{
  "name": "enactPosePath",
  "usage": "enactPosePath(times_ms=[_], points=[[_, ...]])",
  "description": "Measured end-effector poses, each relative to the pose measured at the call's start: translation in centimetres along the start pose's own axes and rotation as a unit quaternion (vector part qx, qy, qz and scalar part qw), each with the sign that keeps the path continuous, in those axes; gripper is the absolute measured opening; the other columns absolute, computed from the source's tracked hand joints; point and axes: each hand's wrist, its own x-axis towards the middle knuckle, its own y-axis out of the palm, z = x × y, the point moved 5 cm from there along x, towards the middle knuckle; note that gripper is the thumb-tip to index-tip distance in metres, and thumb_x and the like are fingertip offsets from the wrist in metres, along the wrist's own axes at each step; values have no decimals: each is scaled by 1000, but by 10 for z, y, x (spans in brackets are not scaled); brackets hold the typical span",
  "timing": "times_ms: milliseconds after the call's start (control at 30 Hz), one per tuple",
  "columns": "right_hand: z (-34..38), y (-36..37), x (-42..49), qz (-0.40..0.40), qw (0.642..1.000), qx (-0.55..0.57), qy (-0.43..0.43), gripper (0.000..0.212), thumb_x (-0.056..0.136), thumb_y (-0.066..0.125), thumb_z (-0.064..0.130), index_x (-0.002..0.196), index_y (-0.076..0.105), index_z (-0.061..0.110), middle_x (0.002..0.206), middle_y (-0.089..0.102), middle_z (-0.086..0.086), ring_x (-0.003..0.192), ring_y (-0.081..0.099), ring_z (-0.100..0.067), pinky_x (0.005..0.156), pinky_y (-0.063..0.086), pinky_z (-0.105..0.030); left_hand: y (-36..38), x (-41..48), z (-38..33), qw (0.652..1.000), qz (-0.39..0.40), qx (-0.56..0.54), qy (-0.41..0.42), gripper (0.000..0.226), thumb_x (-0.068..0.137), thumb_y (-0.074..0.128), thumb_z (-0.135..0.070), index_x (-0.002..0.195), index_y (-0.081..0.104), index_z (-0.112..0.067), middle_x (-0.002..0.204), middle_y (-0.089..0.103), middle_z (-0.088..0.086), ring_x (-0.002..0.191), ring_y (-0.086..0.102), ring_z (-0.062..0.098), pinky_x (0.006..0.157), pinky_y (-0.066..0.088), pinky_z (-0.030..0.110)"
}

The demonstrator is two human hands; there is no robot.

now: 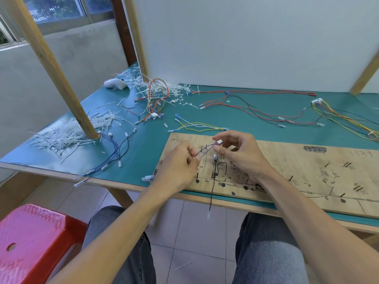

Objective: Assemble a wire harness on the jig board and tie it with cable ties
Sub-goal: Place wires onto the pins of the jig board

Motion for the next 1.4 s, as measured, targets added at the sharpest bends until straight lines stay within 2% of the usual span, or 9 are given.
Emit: enactPosePath(times_ms=[100,267,467,533,633,833,1000,1233,1400], points=[[-1,0,0,0,1000,4,2,23,84,89,30,106,79,29,95,79,0,82,69,-15,74,56,-26,3,0,0,1000,-17,0,7,17,101,63,-27,89,51,-28,71,72,-1,75,69,20,79,56,47],[-1,-2,0,-22,999,37,2,11,89,86,24,98,80,24,89,78,-1,73,66,-8,64,49,-16,0,-2,-6,997,-39,59,44,16,101,62,-29,91,50,-30,73,68,-7,79,61,11,77,53,43],[0,-2,-1,-9,999,36,2,10,89,85,20,96,80,23,86,77,-1,71,67,-8,62,49,-16,-14,0,-20,991,6,127,47,14,102,61,-29,91,51,-27,80,63,-4,85,58,18,70,49,37],[-1,-3,-1,-13,999,42,2,10,89,85,20,97,80,23,87,77,-1,71,66,-7,62,49,-16,-17,-3,-20,989,47,139,24,14,103,58,-31,92,53,-25,77,66,-3,79,63,19,66,51,35],[-2,-7,0,-26,998,65,4,11,89,85,23,99,80,23,87,76,3,76,64,-8,64,50,-17,-14,-18,-12,993,101,59,-23,14,104,52,-31,93,53,-23,55,69,-1,49,68,18,52,57,32],[-4,-8,2,-29,997,70,12,16,89,85,27,104,81,24,87,75,7,78,64,-6,66,49,-15,9,-41,4,996,-1,92,20,19,104,53,-40,90,49,-29,58,50,-9,63,50,11,60,41,36],[2,-2,7,-36,999,-34,14,11,91,83,22,101,80,27,85,77,4,70,63,-5,65,49,-16,19,-45,5,989,-43,136,39,17,106,46,-42,94,38,-34,63,56,-8,66,55,10,52,33,32],[15,11,39,-6,978,-205,43,16,85,88,20,94,77,27,78,77,9,62,58,-4,65,48,-20,21,-48,1,986,-53,149,46,17,108,38,-40,96,32,-30,66,58,-5,61,57,17,61,51,40],[4,11,39,-25,983,-170,60,22,86,87,22,101,72,28,81,79,8,62,61,-4,68,54,-25,20,-49,-1,987,-47,148,48,14,109,39,-38,99,34,-29,72,58,-7,65,59,17,63,50,41]])
